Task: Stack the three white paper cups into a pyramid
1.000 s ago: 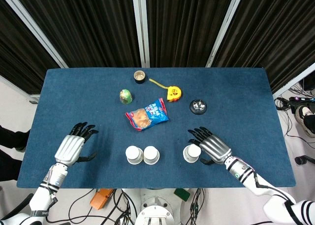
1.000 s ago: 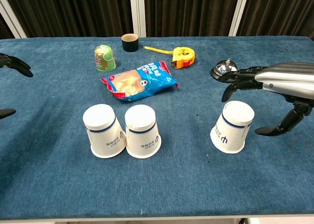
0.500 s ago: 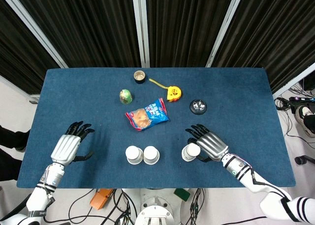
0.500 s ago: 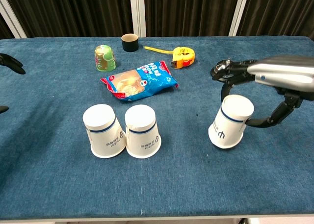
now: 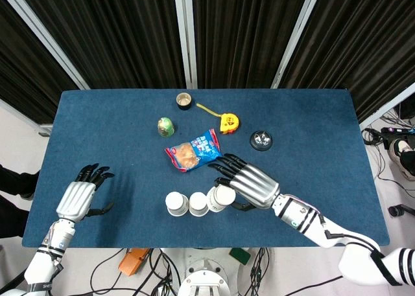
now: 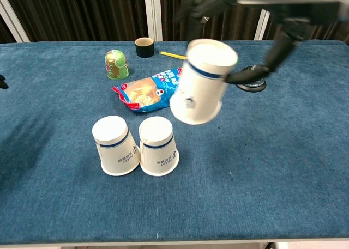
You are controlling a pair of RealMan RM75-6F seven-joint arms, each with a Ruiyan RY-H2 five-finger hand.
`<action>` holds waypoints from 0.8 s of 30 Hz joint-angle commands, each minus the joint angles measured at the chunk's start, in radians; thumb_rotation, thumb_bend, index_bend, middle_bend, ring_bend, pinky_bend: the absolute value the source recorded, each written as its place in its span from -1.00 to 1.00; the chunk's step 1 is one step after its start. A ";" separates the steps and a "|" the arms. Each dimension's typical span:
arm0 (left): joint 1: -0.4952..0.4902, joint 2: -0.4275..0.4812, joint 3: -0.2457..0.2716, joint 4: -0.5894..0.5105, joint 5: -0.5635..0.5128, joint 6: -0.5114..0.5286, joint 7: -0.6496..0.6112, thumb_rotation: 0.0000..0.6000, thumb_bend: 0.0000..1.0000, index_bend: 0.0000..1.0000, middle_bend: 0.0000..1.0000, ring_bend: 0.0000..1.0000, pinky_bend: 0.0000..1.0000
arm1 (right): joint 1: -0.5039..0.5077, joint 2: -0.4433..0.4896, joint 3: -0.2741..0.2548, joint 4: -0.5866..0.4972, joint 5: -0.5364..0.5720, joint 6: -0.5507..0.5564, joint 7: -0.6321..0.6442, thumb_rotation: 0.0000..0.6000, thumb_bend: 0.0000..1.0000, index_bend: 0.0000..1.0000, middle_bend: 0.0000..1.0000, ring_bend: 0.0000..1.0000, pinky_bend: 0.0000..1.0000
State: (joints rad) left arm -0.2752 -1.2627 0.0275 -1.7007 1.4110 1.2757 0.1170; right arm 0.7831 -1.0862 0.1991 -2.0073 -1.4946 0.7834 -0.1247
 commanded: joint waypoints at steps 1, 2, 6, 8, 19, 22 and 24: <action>0.008 -0.003 0.001 0.011 0.001 0.004 -0.014 0.78 -0.44 -0.57 -0.78 -1.00 -1.00 | 0.111 -0.062 0.056 0.007 0.130 -0.097 -0.080 1.00 -0.04 -0.13 -0.71 -1.00 -0.79; 0.010 -0.004 0.001 0.015 0.000 0.004 -0.019 0.78 -0.44 -0.57 -0.78 -1.00 -1.00 | 0.131 -0.082 0.060 0.015 0.159 -0.108 -0.100 1.00 -0.04 -0.13 -0.71 -1.00 -0.79; 0.019 -0.005 0.001 0.030 -0.001 0.005 -0.040 0.78 -0.44 -0.57 -0.78 -1.00 -1.00 | 0.205 -0.159 0.066 0.050 0.279 -0.125 -0.186 1.00 -0.04 -0.16 -0.71 -1.00 -0.79; 0.024 -0.004 0.000 0.037 -0.002 0.006 -0.049 0.78 -0.44 -0.57 -0.78 -1.00 -1.00 | 0.235 -0.182 0.059 0.060 0.331 -0.127 -0.226 1.00 -0.04 -0.18 -0.71 -1.00 -0.79; 0.033 -0.007 -0.010 0.060 -0.005 0.002 -0.081 0.78 -0.45 -0.57 -0.78 -1.00 -1.00 | 0.340 -0.248 0.020 0.083 0.497 -0.085 -0.350 1.00 -0.04 -0.24 -0.71 -1.00 -0.79; 0.035 -0.007 -0.013 0.061 -0.007 0.000 -0.086 0.78 -0.45 -0.57 -0.78 -1.00 -1.00 | 0.356 -0.256 0.010 0.087 0.517 -0.073 -0.364 1.00 -0.04 -0.28 -0.71 -1.00 -0.79; 0.035 -0.008 -0.014 0.063 -0.007 -0.002 -0.087 0.78 -0.45 -0.57 -0.78 -1.00 -1.00 | 0.366 -0.257 0.003 0.087 0.531 -0.068 -0.370 1.00 -0.04 -0.31 -0.71 -1.00 -0.79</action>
State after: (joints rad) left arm -0.2399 -1.2708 0.0133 -1.6377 1.4042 1.2742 0.0295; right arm 1.1461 -1.3416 0.2057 -1.9214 -0.9674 0.7125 -0.4913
